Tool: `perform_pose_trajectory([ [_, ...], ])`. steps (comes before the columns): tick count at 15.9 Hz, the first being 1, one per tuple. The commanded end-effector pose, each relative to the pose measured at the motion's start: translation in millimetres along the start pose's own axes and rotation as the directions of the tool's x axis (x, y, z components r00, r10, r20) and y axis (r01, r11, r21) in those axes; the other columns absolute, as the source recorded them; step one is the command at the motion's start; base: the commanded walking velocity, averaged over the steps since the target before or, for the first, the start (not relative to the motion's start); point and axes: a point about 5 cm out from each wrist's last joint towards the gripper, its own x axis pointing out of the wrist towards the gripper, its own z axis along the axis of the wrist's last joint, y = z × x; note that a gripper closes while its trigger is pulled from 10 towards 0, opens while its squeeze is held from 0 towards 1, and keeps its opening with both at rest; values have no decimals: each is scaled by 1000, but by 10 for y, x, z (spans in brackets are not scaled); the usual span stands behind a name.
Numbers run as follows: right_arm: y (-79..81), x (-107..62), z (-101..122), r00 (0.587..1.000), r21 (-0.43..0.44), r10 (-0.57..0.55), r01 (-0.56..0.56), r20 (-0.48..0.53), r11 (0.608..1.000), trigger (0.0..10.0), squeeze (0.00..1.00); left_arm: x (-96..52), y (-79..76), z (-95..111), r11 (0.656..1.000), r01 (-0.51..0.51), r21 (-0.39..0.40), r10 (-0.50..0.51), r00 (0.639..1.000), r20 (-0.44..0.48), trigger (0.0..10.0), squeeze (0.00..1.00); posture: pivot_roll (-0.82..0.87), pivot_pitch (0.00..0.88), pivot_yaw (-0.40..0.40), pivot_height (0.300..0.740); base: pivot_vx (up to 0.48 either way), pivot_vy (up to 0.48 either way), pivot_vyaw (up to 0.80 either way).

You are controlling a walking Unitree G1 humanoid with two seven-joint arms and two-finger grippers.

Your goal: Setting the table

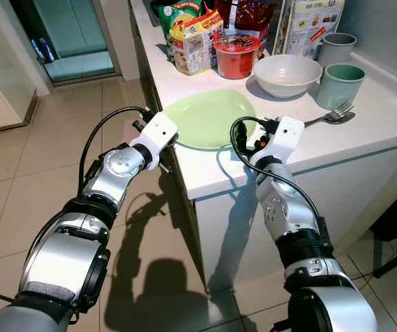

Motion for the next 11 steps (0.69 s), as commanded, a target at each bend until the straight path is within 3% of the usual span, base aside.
perform_pose_trajectory([
  [1,43,18,9,1000,17,17,-17,-9,1000,10000,0,-36,-71,-181,999,43,-2,-43,995,-86,10000,0,90,0,77,740,0,0,0],
  [4,38,15,31,1000,19,19,-19,1,1000,10000,0,-41,-85,-205,999,42,-8,-43,995,-94,10000,0,88,0,75,740,0,0,0],
  [8,180,-38,461,978,-76,87,-74,191,994,10000,0,-37,-126,-246,998,27,-51,-32,994,-105,10000,0,78,0,76,740,0,0,0],
  [11,210,-70,683,960,-95,108,-86,258,992,10000,0,-29,-220,-303,996,31,-80,-41,992,-121,10000,0,68,0,75,740,0,0,0],
])
